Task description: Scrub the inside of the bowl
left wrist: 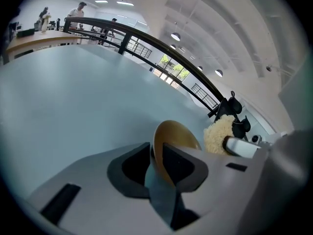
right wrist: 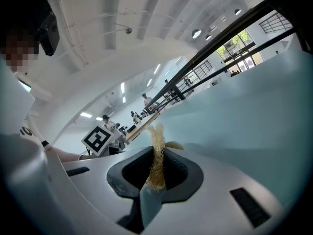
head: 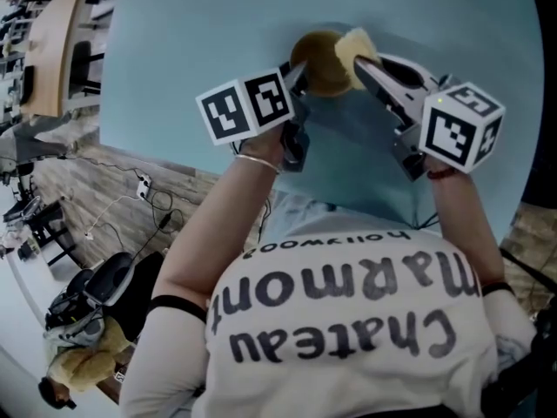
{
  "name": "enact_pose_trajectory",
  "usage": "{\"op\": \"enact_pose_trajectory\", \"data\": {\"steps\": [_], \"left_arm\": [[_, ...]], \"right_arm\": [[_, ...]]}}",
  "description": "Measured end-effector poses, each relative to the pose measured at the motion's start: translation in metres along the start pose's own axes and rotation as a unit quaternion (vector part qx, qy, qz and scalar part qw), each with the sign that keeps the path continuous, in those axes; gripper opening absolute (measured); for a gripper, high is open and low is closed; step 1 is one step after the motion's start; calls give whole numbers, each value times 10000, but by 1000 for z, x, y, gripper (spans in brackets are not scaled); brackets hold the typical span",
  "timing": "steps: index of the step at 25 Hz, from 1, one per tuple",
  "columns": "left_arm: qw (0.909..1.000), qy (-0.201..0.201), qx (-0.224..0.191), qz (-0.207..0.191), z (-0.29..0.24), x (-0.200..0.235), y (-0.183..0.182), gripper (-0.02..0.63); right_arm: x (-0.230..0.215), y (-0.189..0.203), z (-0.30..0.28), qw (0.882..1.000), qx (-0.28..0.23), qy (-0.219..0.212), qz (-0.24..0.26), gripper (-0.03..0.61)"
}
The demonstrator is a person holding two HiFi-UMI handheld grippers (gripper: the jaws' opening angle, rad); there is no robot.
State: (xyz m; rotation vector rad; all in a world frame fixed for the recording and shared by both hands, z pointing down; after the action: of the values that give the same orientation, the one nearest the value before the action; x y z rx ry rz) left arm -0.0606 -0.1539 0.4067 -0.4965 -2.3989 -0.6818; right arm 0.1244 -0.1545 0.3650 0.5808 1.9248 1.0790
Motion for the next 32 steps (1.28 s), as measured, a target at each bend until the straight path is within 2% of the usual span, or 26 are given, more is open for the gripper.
{"op": "enact_pose_trajectory", "data": {"steps": [1, 4, 8, 13, 18, 23, 28, 32], "left_arm": [[10000, -30, -35, 13, 1, 0, -1, 59], [9999, 12, -111, 52, 2, -6, -2, 32], [9995, 122, -257, -138, 5, -22, 0, 32], [9971, 147, -419, -626, 8, -38, 6, 32], [9934, 70, -454, -1051, 12, -51, 12, 32], [9923, 100, -384, -1176, 15, -53, 30, 40], [9929, 243, -349, -1110, 20, -57, 38, 52], [9910, 266, -418, -1241, 27, -58, 39, 54]], "right_arm": [[3, 2, -3, 10000, 62, -45, 63, 63], [6, 5, -8, 9993, 212, -163, 243, 63], [4, 7, -9, 9991, 259, -207, 250, 63], [2, 12, -10, 9988, 337, -261, 250, 63], [3, 10, -10, 9965, 524, -255, 596, 63], [6, 21, -5, 9931, 689, -195, 928, 63], [5, 34, -5, 9912, 946, -235, 899, 63], [6, 35, -6, 9923, 925, -222, 797, 63]]}}
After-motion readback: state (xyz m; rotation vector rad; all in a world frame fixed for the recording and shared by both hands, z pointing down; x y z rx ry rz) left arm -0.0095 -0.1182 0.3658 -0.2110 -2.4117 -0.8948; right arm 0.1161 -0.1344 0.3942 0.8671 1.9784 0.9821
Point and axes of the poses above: the fingertips, and each gripper's own axes: z backward along the fingers, x to its left, y out of its underside, the point moved 7 cm from there along z, backward along the fingers, and after that the axes turned 15 degrees about z, right-handed, at the moved point
